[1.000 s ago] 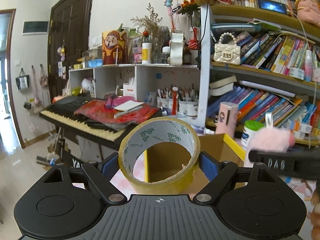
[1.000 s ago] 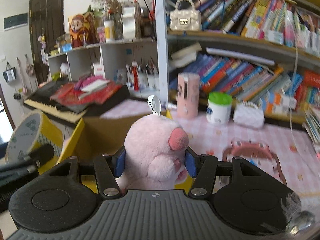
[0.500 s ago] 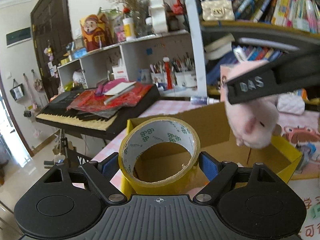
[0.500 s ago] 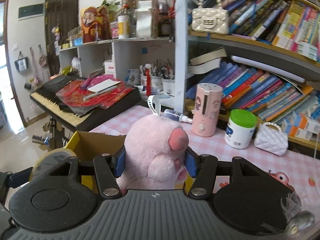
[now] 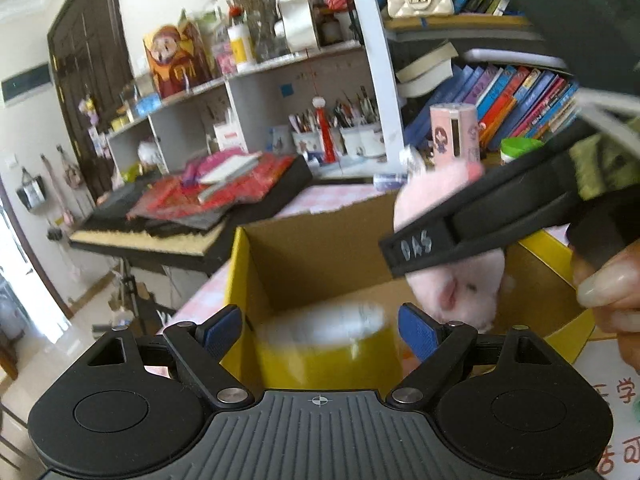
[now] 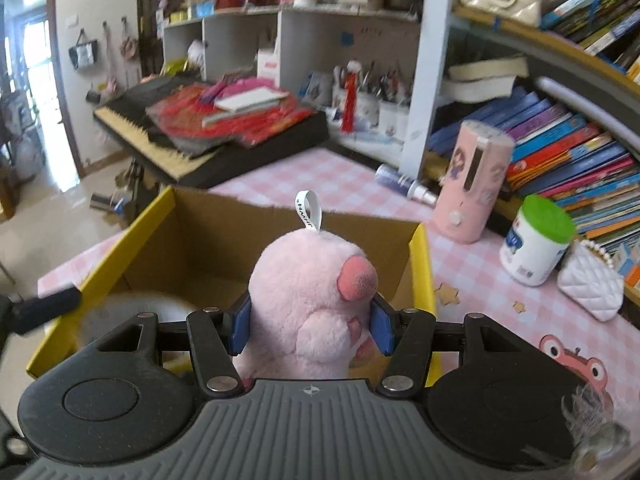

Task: Organize objects
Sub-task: 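Lower the tape roll and pig into the yellow box and open both grippers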

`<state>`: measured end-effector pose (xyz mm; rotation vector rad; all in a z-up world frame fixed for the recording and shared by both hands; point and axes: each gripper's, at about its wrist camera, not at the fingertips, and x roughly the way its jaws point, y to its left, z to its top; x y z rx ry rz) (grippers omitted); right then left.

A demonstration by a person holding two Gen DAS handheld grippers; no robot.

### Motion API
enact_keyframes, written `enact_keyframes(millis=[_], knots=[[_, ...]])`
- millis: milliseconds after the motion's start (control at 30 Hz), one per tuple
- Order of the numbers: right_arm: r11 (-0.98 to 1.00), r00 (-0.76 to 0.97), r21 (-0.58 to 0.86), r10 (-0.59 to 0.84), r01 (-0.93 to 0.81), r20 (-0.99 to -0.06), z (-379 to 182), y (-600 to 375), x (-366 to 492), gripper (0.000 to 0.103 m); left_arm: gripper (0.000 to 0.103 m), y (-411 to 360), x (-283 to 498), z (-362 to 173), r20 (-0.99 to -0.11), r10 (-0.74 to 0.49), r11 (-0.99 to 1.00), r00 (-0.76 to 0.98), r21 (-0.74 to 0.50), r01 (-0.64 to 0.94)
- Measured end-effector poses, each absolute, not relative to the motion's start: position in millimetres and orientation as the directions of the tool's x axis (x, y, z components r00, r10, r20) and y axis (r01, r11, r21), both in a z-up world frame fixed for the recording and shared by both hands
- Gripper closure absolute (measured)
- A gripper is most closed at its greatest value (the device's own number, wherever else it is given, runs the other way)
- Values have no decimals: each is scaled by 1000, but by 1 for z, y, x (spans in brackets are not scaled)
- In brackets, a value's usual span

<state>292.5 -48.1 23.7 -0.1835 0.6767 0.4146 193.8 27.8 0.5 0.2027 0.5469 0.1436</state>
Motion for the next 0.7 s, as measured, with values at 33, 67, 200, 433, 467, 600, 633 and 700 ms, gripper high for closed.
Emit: enact_keyframes(millis=[33, 67, 200, 433, 467, 600, 633, 700], knots=[[900, 692, -31, 312, -435, -651, 21, -47, 294, 48, 16, 29, 194, 1, -498, 190, 970, 846, 230, -82], [897, 682, -31, 313, -441, -661, 19, -46, 296, 48, 16, 30, 193, 2, -497, 189, 971, 847, 226, -84], [885, 645, -28, 316, -464, -696, 11, -39, 304, 47, 15, 36, 187, 7, -497, 196, 974, 845, 200, -109], [868, 604, -55, 296, -493, -740, 0, -28, 316, 47, 15, 46, 176, 11, -495, 206, 976, 844, 160, -144], [869, 597, -55, 291, -492, -748, -2, -28, 318, 46, 15, 47, 174, 11, -494, 206, 977, 845, 154, -149], [867, 583, -62, 278, -495, -764, -7, -26, 321, 42, 15, 52, 171, 10, -499, 213, 977, 840, 139, -164], [867, 582, -62, 277, -495, -765, -7, -26, 321, 39, 15, 53, 169, 10, -499, 215, 976, 840, 135, -169], [871, 582, -54, 278, -488, -764, -6, -26, 321, 36, 15, 55, 167, 10, -498, 220, 975, 839, 128, -180]])
